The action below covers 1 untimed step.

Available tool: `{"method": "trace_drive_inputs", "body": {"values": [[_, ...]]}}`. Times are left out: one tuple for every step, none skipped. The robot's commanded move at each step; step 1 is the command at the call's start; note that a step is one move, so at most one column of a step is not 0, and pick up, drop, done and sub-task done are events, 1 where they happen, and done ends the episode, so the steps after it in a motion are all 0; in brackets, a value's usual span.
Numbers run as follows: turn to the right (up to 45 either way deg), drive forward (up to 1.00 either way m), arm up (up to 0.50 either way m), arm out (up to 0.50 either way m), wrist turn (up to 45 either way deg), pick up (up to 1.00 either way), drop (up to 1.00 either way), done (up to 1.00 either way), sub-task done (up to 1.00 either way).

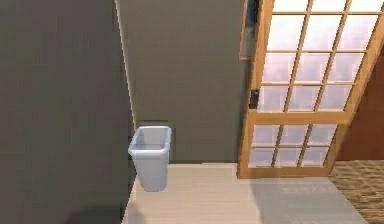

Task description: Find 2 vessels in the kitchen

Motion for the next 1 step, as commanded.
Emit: {"method": "trace_drive_inputs", "body": {"values": [[45.0,0.00,0.00,0.00,0.0,0.00,0.00,0.00,0.00]]}}
